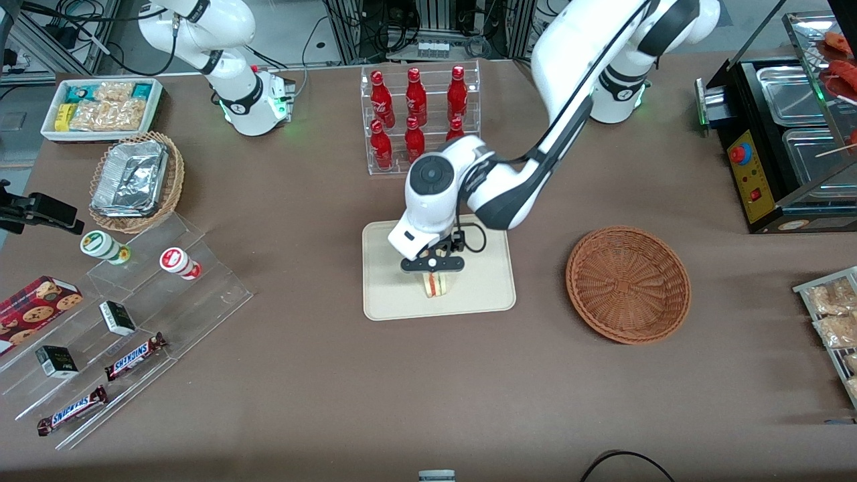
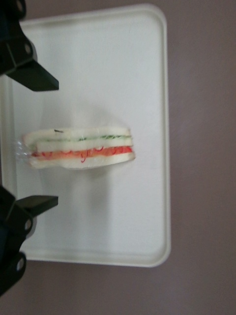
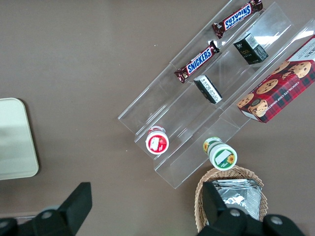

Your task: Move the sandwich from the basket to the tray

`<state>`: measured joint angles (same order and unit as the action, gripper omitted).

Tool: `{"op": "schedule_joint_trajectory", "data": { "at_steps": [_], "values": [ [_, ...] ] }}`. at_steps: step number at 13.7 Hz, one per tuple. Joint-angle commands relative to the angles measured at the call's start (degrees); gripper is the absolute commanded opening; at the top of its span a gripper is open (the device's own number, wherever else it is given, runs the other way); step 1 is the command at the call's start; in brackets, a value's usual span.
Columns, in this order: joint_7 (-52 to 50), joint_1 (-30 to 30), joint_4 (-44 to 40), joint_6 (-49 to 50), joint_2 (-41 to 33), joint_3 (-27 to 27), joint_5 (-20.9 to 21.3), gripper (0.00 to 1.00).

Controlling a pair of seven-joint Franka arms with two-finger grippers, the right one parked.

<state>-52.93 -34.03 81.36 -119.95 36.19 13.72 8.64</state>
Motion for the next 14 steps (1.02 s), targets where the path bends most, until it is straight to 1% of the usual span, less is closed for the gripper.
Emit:
{"op": "schedule_joint_trajectory", "data": {
  "at_steps": [1, 4, 6, 7, 8, 9, 11, 12, 13, 14],
  "values": [
    [-1.56, 3.26, 1.7, 6.64, -9.71, -0.19, 0.76, 1.0],
    [0.36, 9.84, 1.79, 15.86, -17.8, -0.1, 0.24, 1.0],
    [4.48, 13.36, 1.88, 20.96, -22.2, -0.01, -0.03, 1.0],
    [6.94, 14.77, 2.57, 24.56, -24.57, -0.01, -0.03, 1.0],
    [8.44, 16.0, 5.1, 25.03, -27.55, -0.19, -0.11, 1.0],
    [10.89, 19.49, 6.52, 25.03, -29.84, -0.1, -0.81, 1.0],
    [21.06, 24.86, 8.28, 27.04, -34.23, -0.19, -5.11, 1.0],
    [24.94, 28.28, 8.55, 28.44, -35.74, -0.19, -6.52, 1.0],
    [28.46, 30.67, 8.56, 30.2, -37.14, -0.19, -7.66, 1.0],
    [32.15, 32.61, 8.56, 31.87, -38.2, -0.19, -7.93, 1.0]
  ]
}}
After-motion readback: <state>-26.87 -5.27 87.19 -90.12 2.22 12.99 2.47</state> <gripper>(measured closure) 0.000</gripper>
